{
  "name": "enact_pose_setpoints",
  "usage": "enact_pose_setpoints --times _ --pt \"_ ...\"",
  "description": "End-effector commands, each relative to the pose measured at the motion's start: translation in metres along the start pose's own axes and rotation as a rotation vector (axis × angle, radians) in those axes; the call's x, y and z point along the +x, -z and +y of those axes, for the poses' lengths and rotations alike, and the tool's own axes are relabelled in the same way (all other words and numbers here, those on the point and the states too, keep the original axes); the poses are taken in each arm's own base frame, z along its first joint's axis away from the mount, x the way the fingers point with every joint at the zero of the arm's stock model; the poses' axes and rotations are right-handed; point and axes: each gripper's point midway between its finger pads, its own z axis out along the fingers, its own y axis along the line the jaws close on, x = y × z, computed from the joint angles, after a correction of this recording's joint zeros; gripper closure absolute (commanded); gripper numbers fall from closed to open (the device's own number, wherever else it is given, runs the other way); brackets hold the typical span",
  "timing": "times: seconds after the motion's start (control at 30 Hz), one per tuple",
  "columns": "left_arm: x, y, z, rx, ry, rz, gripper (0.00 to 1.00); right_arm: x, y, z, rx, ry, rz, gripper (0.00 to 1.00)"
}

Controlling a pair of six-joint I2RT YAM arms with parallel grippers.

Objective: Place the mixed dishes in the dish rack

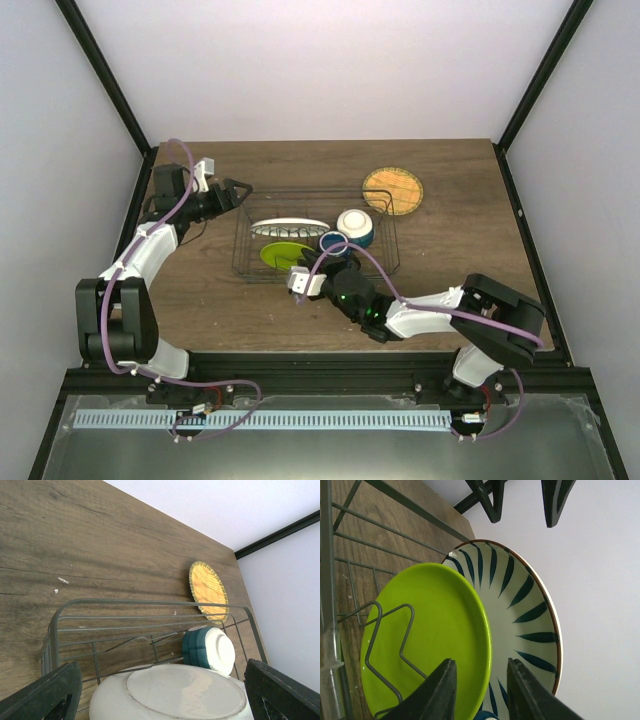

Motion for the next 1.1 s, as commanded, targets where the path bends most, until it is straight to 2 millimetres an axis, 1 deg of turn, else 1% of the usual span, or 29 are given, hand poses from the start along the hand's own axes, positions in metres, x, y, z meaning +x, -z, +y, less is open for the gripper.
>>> enact_pose_setpoints --times 0.0,0.1,0.2,0.3,0.37,0.4,0.43,0.47,0.5,0.53,0.6,0.63,0.7,0.73,0.8,0.83,0.87,0.97,1.0,1.03,1.07 --pt "-0.001 0.003 -0.005 0.023 -0.013 -0.011 0.1 -0.014 -0.001 -0.012 0.018 -0.042 -0.02 0.68" --pt "-0.001 0.004 -0.005 0.02 -0.016 -0.011 0.1 -0.018 0.006 -0.021 0.022 -0.084 -0.025 0.66" --pt "-0.001 0.005 -0.005 0.017 -0.019 -0.012 0.1 -0.023 0.015 -0.035 0.042 -0.126 -0.019 0.64" --pt "-0.001 0.007 -0.007 0.018 -0.022 -0.015 0.1 -0.023 0.026 -0.067 0.128 -0.186 0.022 0.63" --pt "-0.002 0.01 -0.01 0.019 -0.027 -0.019 0.1 -0.026 0.038 -0.09 0.18 -0.248 0.027 0.61" --pt "-0.003 0.011 -0.012 0.022 -0.032 -0.022 0.1 -0.028 0.046 -0.101 0.204 -0.289 0.017 0.56" --pt "-0.003 0.013 -0.015 0.023 -0.037 -0.025 0.1 -0.03 0.054 -0.113 0.23 -0.326 0.008 0.47" --pt "-0.004 0.014 -0.017 0.026 -0.04 -0.028 0.1 -0.031 0.061 -0.124 0.257 -0.358 0.002 0.33" --pt "-0.006 0.017 -0.019 0.028 -0.044 -0.032 0.1 -0.029 0.067 -0.138 0.302 -0.396 0.009 0.14" --pt "-0.007 0.019 -0.022 0.03 -0.049 -0.036 0.1 -0.028 0.071 -0.151 0.327 -0.431 0.011 0.02" --pt "-0.011 0.023 -0.029 0.037 -0.057 -0.046 0.1 -0.017 0.071 -0.174 0.333 -0.54 0.043 0.0" --pt "-0.013 0.025 -0.032 0.038 -0.061 -0.051 0.1 -0.006 0.067 -0.185 0.312 -0.612 0.067 0.0" --pt "-0.016 0.029 -0.037 0.044 -0.067 -0.06 0.1 0.026 0.06 -0.213 0.305 -0.778 0.106 0.0" --pt "-0.017 0.03 -0.039 0.044 -0.069 -0.063 0.1 0.045 0.058 -0.225 0.308 -0.83 0.13 0.0" --pt "-0.021 0.033 -0.043 0.049 -0.076 -0.071 0.1 0.085 0.05 -0.248 0.318 -0.926 0.195 0.0" --pt "-0.023 0.034 -0.045 0.048 -0.078 -0.075 0.1 0.107 0.045 -0.257 0.313 -0.978 0.233 0.0" --pt "-0.025 0.035 -0.047 0.049 -0.081 -0.079 0.1 0.135 0.042 -0.269 0.332 -1.027 0.281 0.0" --pt "-0.028 0.038 -0.05 0.039 -0.091 -0.083 0.09 0.196 0.026 -0.281 0.327 -1.167 0.405 0.0" --pt "-0.029 0.039 -0.05 0.036 -0.094 -0.082 0.09 0.214 0.021 -0.281 0.317 -1.209 0.432 0.0" --pt "-0.029 0.039 -0.051 0.034 -0.095 -0.081 0.09 0.225 0.017 -0.285 0.308 -1.251 0.432 0.0" --pt "-0.029 0.039 -0.05 0.031 -0.093 -0.08 0.09 0.241 0.015 -0.284 0.305 -1.298 0.444 0.01"
